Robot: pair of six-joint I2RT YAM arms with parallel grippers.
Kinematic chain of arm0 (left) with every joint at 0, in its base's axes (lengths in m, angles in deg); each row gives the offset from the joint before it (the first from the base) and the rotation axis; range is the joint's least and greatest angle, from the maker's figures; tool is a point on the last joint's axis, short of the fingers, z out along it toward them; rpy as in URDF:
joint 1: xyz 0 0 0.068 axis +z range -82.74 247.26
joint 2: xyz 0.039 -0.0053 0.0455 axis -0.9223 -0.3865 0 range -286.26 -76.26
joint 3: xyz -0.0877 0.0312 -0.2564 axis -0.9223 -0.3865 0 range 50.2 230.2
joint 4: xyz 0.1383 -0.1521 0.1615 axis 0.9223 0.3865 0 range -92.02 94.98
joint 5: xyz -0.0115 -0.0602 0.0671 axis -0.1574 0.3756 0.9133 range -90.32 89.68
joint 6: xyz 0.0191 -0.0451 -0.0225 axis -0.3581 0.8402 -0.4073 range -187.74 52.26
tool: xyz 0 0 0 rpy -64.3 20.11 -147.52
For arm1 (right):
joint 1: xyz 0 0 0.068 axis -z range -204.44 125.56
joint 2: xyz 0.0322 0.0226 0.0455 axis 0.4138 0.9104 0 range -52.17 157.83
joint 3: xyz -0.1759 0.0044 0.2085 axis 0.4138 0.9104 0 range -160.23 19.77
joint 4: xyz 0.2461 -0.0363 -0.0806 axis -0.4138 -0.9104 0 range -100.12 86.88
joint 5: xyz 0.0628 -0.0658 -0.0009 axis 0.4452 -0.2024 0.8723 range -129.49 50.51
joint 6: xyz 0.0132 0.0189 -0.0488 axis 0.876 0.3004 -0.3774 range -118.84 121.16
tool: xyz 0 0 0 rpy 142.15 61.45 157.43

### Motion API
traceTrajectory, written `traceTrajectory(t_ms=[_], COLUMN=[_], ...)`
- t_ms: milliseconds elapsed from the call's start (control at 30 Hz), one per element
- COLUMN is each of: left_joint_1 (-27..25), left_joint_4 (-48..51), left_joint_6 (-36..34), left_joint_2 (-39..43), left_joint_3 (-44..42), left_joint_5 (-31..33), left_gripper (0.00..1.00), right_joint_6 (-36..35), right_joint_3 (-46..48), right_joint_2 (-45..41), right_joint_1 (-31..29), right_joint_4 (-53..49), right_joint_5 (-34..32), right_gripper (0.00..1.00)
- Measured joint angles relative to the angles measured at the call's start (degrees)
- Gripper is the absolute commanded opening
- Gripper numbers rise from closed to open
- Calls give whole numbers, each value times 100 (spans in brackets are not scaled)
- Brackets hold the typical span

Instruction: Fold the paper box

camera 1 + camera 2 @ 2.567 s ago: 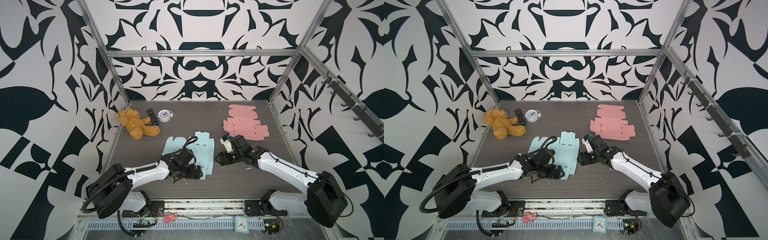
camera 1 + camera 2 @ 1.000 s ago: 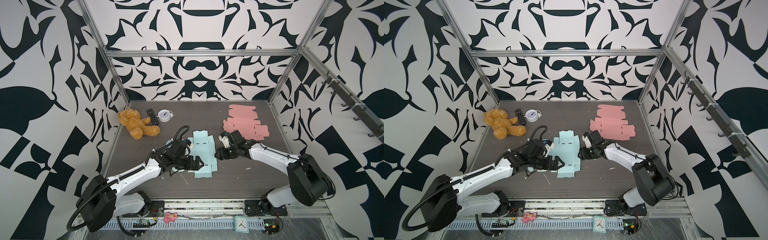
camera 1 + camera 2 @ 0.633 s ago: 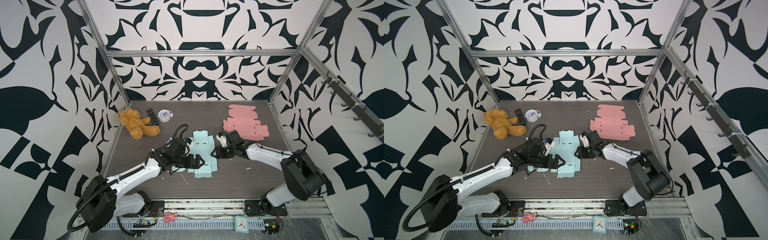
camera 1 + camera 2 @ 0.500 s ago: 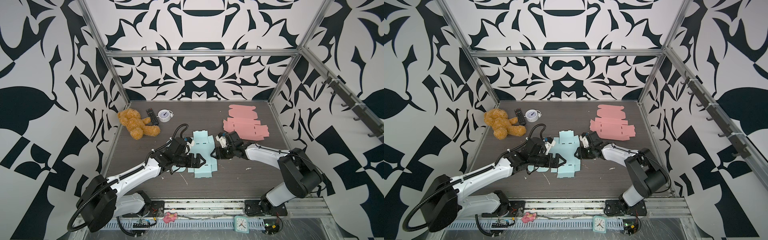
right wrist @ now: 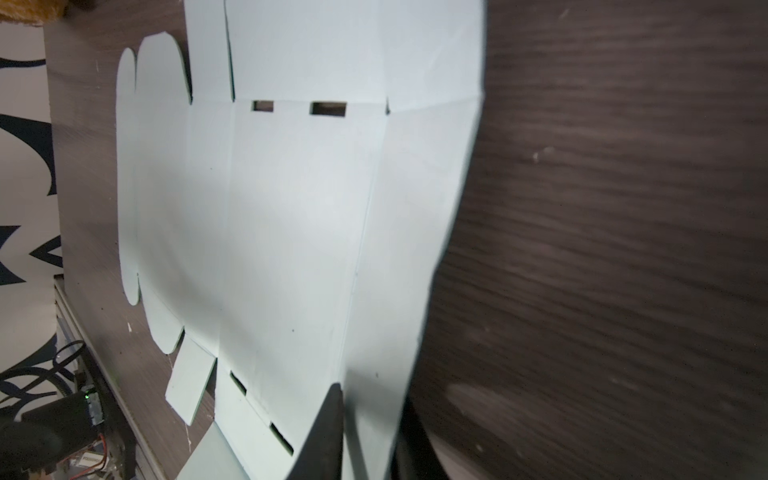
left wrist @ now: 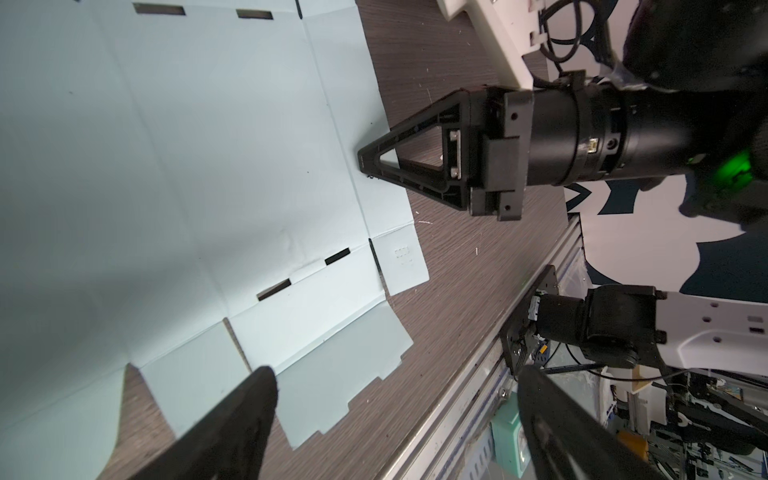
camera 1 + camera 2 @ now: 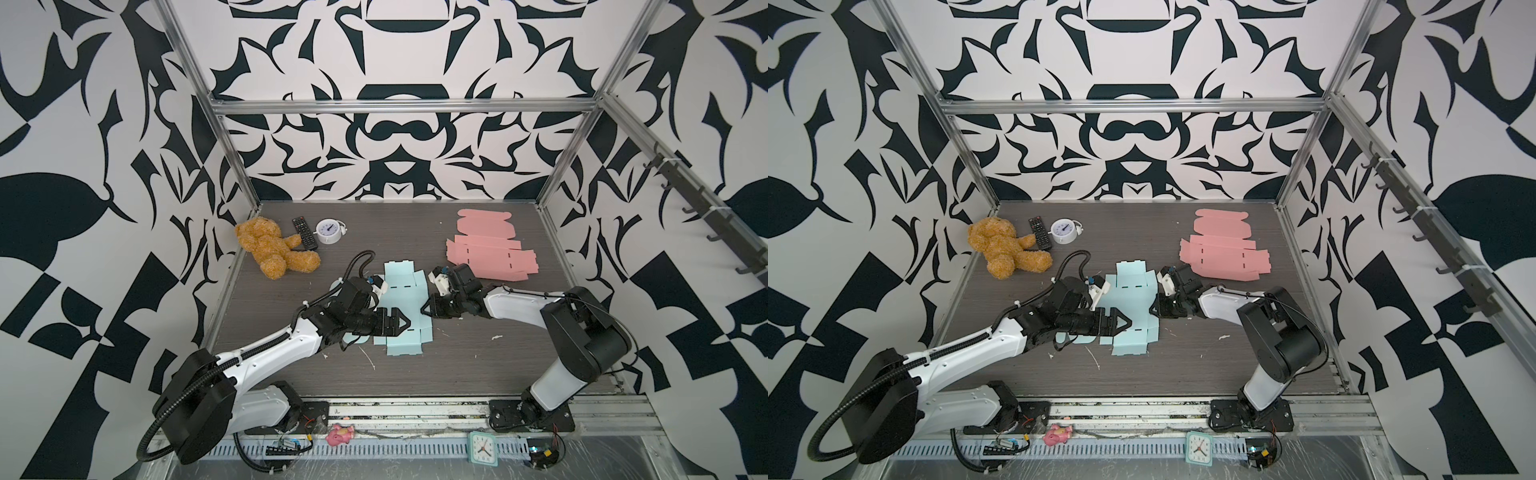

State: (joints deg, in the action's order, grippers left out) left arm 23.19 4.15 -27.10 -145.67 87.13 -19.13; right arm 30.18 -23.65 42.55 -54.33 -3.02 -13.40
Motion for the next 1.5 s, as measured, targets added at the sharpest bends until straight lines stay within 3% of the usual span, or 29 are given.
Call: traceTrajectory(t_ms=[367, 667, 867, 1000, 1367, 1500], left_joint_1=[66, 142, 363, 448, 645, 772], left_joint_4=[13, 68, -2, -4, -313, -450], left_joint_6=[-33, -308, -463, -538, -675, -728], left_joint_2=[2, -79, -457, -715, -1123, -1486], left_joint_3=[-11, -11, -11, -11, 81, 302], left_joint_5=[219, 448, 433, 393, 122, -42], left_gripper=[92, 91, 87, 86, 54, 36], right_joint_6=[-4, -356, -503, -520, -452, -476], right_joint_3=[66, 44, 9, -31, -39, -46], right_joint_2=[-98, -483, -426, -413, -413, -413], right_joint_1=[0, 2, 2, 2, 2, 4], right_joint_4=[52, -778, -1165, -1204, -1043, -1034], right_joint_5=[83, -81, -258, -313, -208, -166], right_gripper=[7, 6, 20, 21, 4, 3])
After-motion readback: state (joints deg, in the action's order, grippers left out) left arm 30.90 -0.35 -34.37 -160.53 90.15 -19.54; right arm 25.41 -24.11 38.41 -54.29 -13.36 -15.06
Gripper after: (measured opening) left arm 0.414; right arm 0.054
